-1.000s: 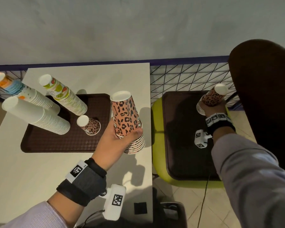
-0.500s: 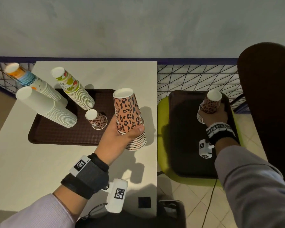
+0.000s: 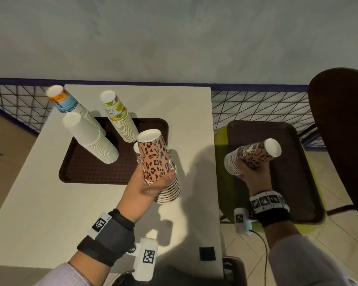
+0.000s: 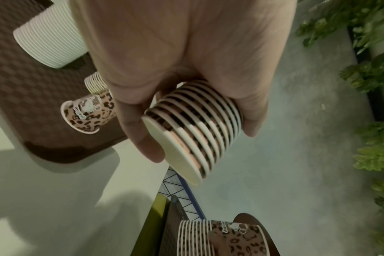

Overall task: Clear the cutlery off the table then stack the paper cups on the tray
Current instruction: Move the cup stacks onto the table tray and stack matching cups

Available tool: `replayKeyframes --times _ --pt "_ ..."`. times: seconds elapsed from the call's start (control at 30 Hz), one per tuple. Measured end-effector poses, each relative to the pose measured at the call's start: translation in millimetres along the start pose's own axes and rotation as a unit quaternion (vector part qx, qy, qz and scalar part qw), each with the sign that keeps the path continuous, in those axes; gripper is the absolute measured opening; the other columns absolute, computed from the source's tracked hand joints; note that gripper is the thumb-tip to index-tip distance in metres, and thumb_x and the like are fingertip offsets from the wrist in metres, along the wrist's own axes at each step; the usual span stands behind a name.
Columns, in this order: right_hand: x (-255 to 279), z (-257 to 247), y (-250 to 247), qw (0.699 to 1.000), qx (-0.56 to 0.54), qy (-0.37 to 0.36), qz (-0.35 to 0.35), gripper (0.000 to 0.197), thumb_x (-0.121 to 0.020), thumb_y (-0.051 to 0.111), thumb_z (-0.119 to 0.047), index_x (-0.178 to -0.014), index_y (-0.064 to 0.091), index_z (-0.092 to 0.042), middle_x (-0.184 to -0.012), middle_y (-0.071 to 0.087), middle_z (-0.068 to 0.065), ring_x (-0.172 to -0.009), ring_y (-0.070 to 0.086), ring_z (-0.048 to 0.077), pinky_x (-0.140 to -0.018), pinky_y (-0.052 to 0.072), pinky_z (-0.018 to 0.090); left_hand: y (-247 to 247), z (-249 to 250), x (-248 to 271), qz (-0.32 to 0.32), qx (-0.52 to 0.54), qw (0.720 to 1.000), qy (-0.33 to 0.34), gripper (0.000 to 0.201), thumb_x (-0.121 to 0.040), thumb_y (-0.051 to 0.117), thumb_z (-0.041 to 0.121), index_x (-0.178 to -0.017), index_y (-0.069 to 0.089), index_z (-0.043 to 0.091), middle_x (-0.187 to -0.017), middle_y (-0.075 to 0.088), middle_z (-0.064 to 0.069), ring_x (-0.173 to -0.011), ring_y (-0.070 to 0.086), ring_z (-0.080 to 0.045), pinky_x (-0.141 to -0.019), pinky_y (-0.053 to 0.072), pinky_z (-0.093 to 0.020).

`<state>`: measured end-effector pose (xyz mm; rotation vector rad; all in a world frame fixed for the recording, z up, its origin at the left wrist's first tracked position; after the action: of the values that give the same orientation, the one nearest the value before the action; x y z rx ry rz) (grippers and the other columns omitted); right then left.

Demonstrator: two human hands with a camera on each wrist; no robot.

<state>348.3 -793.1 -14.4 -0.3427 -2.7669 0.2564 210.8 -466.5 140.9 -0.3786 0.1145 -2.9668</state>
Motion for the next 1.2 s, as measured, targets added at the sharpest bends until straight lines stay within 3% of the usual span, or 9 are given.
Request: replayKeyframes --times 0.07,0.13,0.27,0.47,0.6,0.8,0.93,1.03,1.2 --pt "35 -19 34 0.999 -0.039 -0.004 -0.027 0.079 -0.057 0.091 -0.037 -0.129 0.058 -0.032 -0.121 0.07 -0.004 -0.113 0.068 0.022 -0.095 0.056 0.059 -20 -5 4 -0.006 0.031 0.999 0.01 0.047 -0.095 0.059 -0.009 -0.14 0.048 0.001 -0.127 0.066 -0.015 -0.105 0.07 -0.004 -0.086 0.055 -0.015" --pt "67 -35 69 0.995 -0.076 -0.008 -0.067 0.072 -0.065 0.088 -0.026 -0.13 0.059 -0.023 -0.119 0.072 -0.001 -0.112 0.069 0.024 -0.092 0.057 0.06 -41 -8 8 -0.009 0.041 0.999 0.02 0.054 -0.093 0.069 0.002 -0.143 0.047 -0.001 -0.135 0.062 -0.023 -0.113 0.069 -0.012 -0.089 0.055 -0.017" --pt "111 -57 137 0.988 -0.106 -0.011 -0.113 0.075 -0.061 0.087 -0.031 -0.131 0.059 -0.024 -0.119 0.072 -0.002 -0.112 0.068 0.023 -0.089 0.059 0.057 -89 -8 20 0.0 0.06 0.998 0.018 0.064 -0.085 0.076 0.013 -0.143 0.05 0.011 -0.131 0.07 -0.004 -0.122 0.066 -0.012 -0.096 0.051 -0.018" --pt "131 -80 226 0.99 -0.062 -0.047 -0.119 0.08 -0.062 0.088 -0.037 -0.134 0.054 -0.029 -0.125 0.068 -0.004 -0.118 0.065 0.018 -0.099 0.055 0.051 -167 -24 26 0.011 0.082 0.997 -0.007 0.06 -0.081 0.076 0.019 -0.137 0.055 0.022 -0.125 0.072 -0.006 -0.117 0.069 -0.021 -0.1 0.053 -0.044" --pt "134 -94 266 0.993 -0.018 -0.072 -0.095 0.066 -0.07 0.086 -0.025 -0.126 0.052 -0.027 -0.111 0.068 -0.013 -0.104 0.066 0.006 -0.1 0.055 0.041 -205 -32 25 0.025 0.089 0.996 -0.012 0.057 -0.079 0.081 0.026 -0.132 0.059 0.033 -0.125 0.073 0.0 -0.117 0.069 -0.019 -0.104 0.052 -0.054" --pt "130 -96 311 0.995 0.013 -0.064 -0.069 0.068 -0.072 0.084 -0.02 -0.125 0.043 -0.031 -0.113 0.061 -0.01 -0.105 0.061 0.006 -0.091 0.052 0.031 -235 -28 26 0.013 0.052 0.998 0.017 0.05 -0.073 0.084 0.034 -0.109 0.064 0.062 -0.121 0.073 0.015 -0.115 0.069 -0.009 -0.101 0.051 -0.041" --pt "130 -89 327 0.996 0.06 -0.045 -0.058 0.07 -0.073 0.084 -0.025 -0.13 0.043 -0.028 -0.12 0.061 -0.003 -0.11 0.061 0.016 -0.091 0.052 0.033 -248 -34 24 0.019 0.056 0.998 0.014 0.055 -0.075 0.09 0.024 -0.114 0.065 0.053 -0.119 0.072 0.019 -0.116 0.068 -0.008 -0.107 0.05 -0.046" --pt "128 -78 335 0.995 0.09 -0.016 -0.05 0.079 -0.073 0.085 -0.027 -0.139 0.042 -0.024 -0.126 0.059 -0.001 -0.118 0.059 0.023 -0.1 0.052 0.041 -252 -36 22 0.016 0.059 0.998 0.003 0.056 -0.069 0.084 0.036 -0.117 0.062 0.054 -0.121 0.07 0.021 -0.118 0.067 -0.007 -0.105 0.05 -0.04" --pt "126 -65 345 0.99 0.13 0.016 -0.049 0.082 -0.075 0.087 -0.02 -0.143 0.04 -0.021 -0.138 0.058 0.006 -0.129 0.056 0.03 -0.109 0.046 0.047 -258 -40 17 0.008 0.034 0.999 -0.004 0.072 -0.076 0.087 0.027 -0.138 0.05 0.032 -0.123 0.066 0.024 -0.121 0.064 -0.005 -0.111 0.048 -0.044"
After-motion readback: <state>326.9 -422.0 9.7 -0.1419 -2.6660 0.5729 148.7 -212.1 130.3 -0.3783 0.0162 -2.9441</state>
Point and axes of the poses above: each hand's wrist, its own x-axis away from the middle knuckle, its own y-axis out of the palm, z = x × y, the point moved 5 cm from there along -x, towards the middle knuckle
